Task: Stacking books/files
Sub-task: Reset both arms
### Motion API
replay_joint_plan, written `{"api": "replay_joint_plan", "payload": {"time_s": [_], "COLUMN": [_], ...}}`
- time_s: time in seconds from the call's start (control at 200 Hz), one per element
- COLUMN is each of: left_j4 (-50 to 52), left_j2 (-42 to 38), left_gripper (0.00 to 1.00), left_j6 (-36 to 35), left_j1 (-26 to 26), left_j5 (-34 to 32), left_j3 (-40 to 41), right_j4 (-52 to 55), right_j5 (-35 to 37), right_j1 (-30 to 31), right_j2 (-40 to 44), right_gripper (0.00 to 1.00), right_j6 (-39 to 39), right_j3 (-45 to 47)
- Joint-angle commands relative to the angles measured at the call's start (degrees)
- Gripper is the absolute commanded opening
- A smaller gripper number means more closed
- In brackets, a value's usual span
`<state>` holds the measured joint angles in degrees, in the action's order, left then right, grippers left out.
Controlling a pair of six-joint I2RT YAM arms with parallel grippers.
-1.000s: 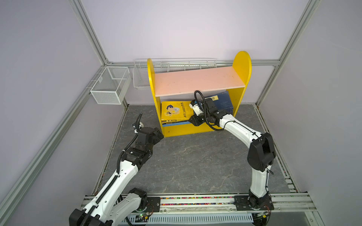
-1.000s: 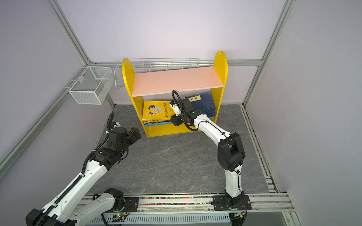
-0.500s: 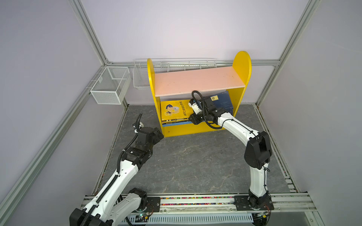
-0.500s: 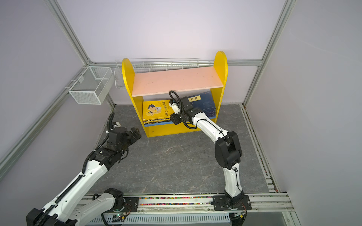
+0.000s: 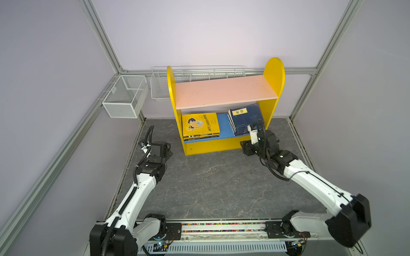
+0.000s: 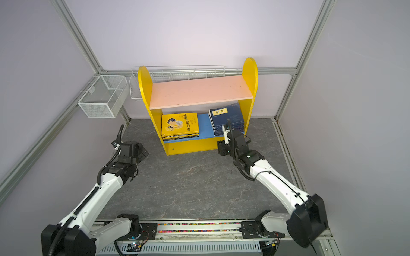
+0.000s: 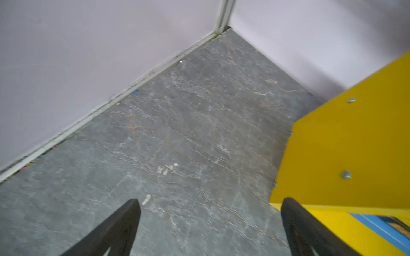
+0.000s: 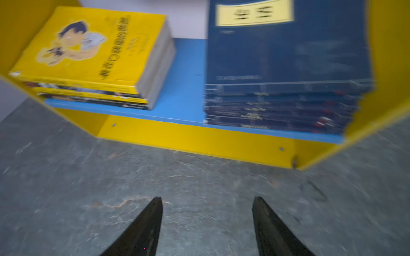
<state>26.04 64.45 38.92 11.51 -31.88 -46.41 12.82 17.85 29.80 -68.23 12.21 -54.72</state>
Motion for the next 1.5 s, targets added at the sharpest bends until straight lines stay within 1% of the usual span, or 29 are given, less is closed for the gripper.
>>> {"api": "replay_joint_plan", "payload": {"time_s": [0.0, 0.07, 0.125, 0.17, 0.225, 0.305, 0.355, 0.38, 0.44, 0.5, 0.54, 0.59, 0.595, 0.6, 0.605, 0.615, 0.625, 0.695, 0.75, 0.765, 0.81, 0.875, 0.92, 0.98, 1.08, 1.19, 1.28, 1.38, 1.495], "left_j4": [-6.2, -14.1, -14.5, -15.0, -16.1, -19.0, -24.6, -29.4, -30.0, -42.5, -49.9, -56.7, -57.1, -57.4, -57.9, -58.3, -59.0, -72.1, -64.5, -63.5, -65.1, -68.5, -70.6, -82.3, -71.4, -81.3, -76.2, -80.1, -79.4], "left_j2": [4.1, 7.4, 10.0, 12.5, 16.4, 21.0, 22.7, 23.1, 22.6, 21.9, 21.6, 21.5, 21.5, 21.4, 21.3, 21.2, 21.2, 23.4, 21.4, 21.1, 21.4, 21.5, 22.3, 25.7, 22.5, 25.4, 23.9, 25.0, 24.9], "left_gripper": [0.99, 0.99, 0.99, 0.99, 0.99, 0.99, 0.99, 0.99, 0.99, 0.99, 0.99, 0.99, 0.99, 0.99, 0.99, 0.99, 0.99, 0.99, 0.99, 0.99, 0.99, 0.99, 0.99, 0.99, 0.99, 0.99, 0.99, 0.99, 0.99], "left_j6": [-3.6, -9.2, -9.9, -11.9, -15.2, -18.1, -19.3, -22.6, -23.0, -27.8, -31.6, -34.2, -34.4, -34.5, -34.4, -34.3, -34.0, -37.0, -34.6, -34.4, -34.8, -35.0, -34.7, -37.1, -34.7, -36.8, -35.8, -36.5, -36.3], "left_j1": [-0.3, -0.3, -0.9, -0.9, -0.9, -1.0, -1.0, -1.1, -0.8, -1.0, -1.2, -1.3, -1.4, -1.4, -1.4, -1.4, -1.5, -3.1, -3.4, -3.6, -4.4, -5.4, -5.6, -5.7, -5.8, -5.8, -5.8, -5.8, -5.8], "left_j5": [-13.7, -17.9, -19.6, -20.5, -21.6, -21.6, -19.2, -17.0, -14.6, -11.9, -10.0, -9.6, -9.7, -9.7, -9.6, -9.3, -8.8, -2.8, -1.4, -0.9, 1.7, 5.1, 6.6, 7.0, 7.0, 7.1, 6.9, 7.1, 7.1], "left_j3": [3.0, 4.9, 3.5, 2.2, 0.9, 0.9, 3.4, 4.2, 3.6, 8.4, 11.2, 13.6, 13.8, 14.0, 14.1, 14.7, 15.2, 19.7, 18.0, 17.8, 18.7, 20.6, 22.3, 24.8, 22.4, 24.6, 23.5, 24.4, 24.3], "right_j4": [-3.5, -9.3, -14.3, -15.4, -17.8, -29.0, -38.8, -44.0, -53.7, -60.8, -59.0, -59.5, -59.9, -60.3, -60.7, -61.3, -61.6, -61.3, -70.0, -69.4, -59.4, -67.6, -63.1, -64.0, -62.3, -62.8, -63.1, -62.3, -62.2], "right_j5": [21.2, 26.5, 27.7, 30.4, 30.8, 32.0, 30.5, 29.5, 26.9, 21.5, 20.4, 12.9, 11.9, 10.9, 9.7, 7.9, 6.3, -2.7, -9.0, -9.3, -9.9, -9.9, -9.6, -9.1, -9.4, -9.2, -9.4, -10.3, -10.7], "right_j1": [-3.7, -6.5, -9.3, -11.8, -14.7, -16.6, -17.4, -17.6, -17.7, -17.7, -19.0, -20.9, -21.2, -21.4, -21.6, -22.1, -22.6, -26.4, -28.9, -29.0, -29.3, -29.2, -29.1, -29.0, -29.1, -29.2, -29.2, -29.7, -29.8], "right_j2": [4.1, 4.8, 3.1, 0.3, -3.6, -9.5, -13.0, -14.5, -17.8, -19.9, -19.2, -17.5, -17.4, -17.4, -17.3, -17.2, -17.2, -17.2, -21.9, -21.9, -18.7, -21.0, -19.6, -19.7, -19.2, -19.5, -19.8, -19.7, -19.7], "right_gripper": [0.76, 0.78, 0.8, 0.81, 0.81, 0.81, 0.81, 0.81, 0.81, 0.81, 0.81, 0.82, 0.84, 0.89, 1.0, 0.92, 0.9, 0.89, 0.88, 0.88, 0.89, 0.88, 0.88, 0.88, 0.88, 0.88, 0.88, 0.88, 0.88], "right_j6": [2.3, -2.1, -6.2, -5.4, -4.9, -6.8, -9.9, -11.9, -14.4, -16.7, -16.0, -16.3, -16.4, -16.6, -16.7, -16.8, -16.8, -14.5, -14.3, -14.2, -13.5, -14.1, -14.0, -13.7, -13.6, -13.6, -13.6, -13.5, -13.5], "right_j3": [9.6, 14.5, 17.8, 18.3, 18.4, 20.5, 22.9, 24.2, 26.8, 29.2, 29.2, 30.7, 31.0, 31.3, 31.5, 31.9, 32.2, 33.0, 34.2, 34.2, 32.1, 33.8, 33.0, 33.1, 32.8, 32.9, 32.8, 32.5, 32.5]}}
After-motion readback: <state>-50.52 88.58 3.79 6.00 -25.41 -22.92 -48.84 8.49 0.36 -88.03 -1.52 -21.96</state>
